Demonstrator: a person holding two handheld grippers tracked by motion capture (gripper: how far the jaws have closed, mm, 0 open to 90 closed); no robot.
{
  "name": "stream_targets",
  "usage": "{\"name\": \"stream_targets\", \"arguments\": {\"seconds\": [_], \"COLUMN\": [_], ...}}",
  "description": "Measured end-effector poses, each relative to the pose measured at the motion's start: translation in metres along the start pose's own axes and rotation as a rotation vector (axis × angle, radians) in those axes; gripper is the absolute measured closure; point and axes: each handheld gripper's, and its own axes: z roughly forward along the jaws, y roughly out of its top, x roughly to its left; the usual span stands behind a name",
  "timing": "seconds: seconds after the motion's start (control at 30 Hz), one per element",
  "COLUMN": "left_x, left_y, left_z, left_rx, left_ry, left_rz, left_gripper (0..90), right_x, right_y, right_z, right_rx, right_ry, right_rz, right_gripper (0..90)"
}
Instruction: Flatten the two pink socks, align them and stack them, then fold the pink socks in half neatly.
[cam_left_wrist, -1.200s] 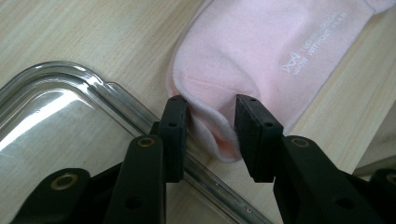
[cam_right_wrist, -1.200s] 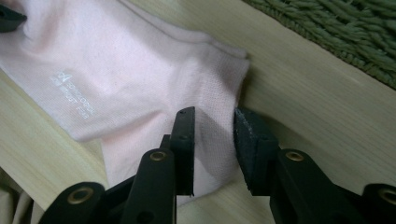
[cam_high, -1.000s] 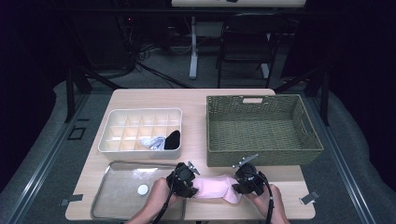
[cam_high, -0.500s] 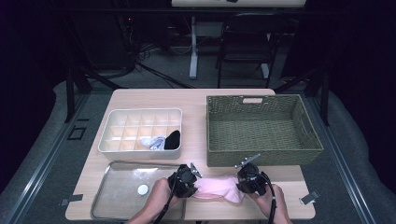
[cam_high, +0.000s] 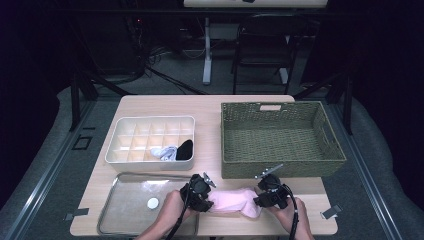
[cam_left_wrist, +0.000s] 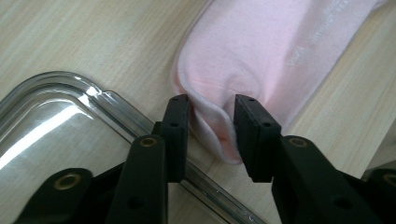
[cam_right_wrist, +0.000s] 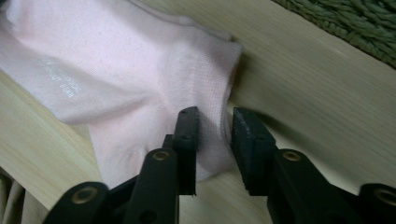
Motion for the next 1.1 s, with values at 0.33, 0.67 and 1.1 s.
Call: {"name": "stream_targets", "arguments": {"seconds": [0.33,0.67,1.1], "left_x": [-0.002,-0.001,-0.002], "left_y": [0.0,0.003,0.006], "left_z": [0.002,0.006,0.008], "left_rx": [-0.004,-0.047,-0.071], "left_ry": [0.002,-0.024,-0.036], "left_rz": [0.024,-0.009,-0.022], "left_gripper": [79.4,79.5,79.5], "right_x": [-0.004,-0.009,-0.007], "right_y": [-0.001,-0.004,-0.002], "right_z": [0.0,-0.021,-0.032], "right_rx": [-0.002,-0.063,-0.112], "right_ry": [0.077,0.117,0.243], "right_rz": [0.031,0.055,0.067], "right_gripper": [81.3,81.2,81.1]}}
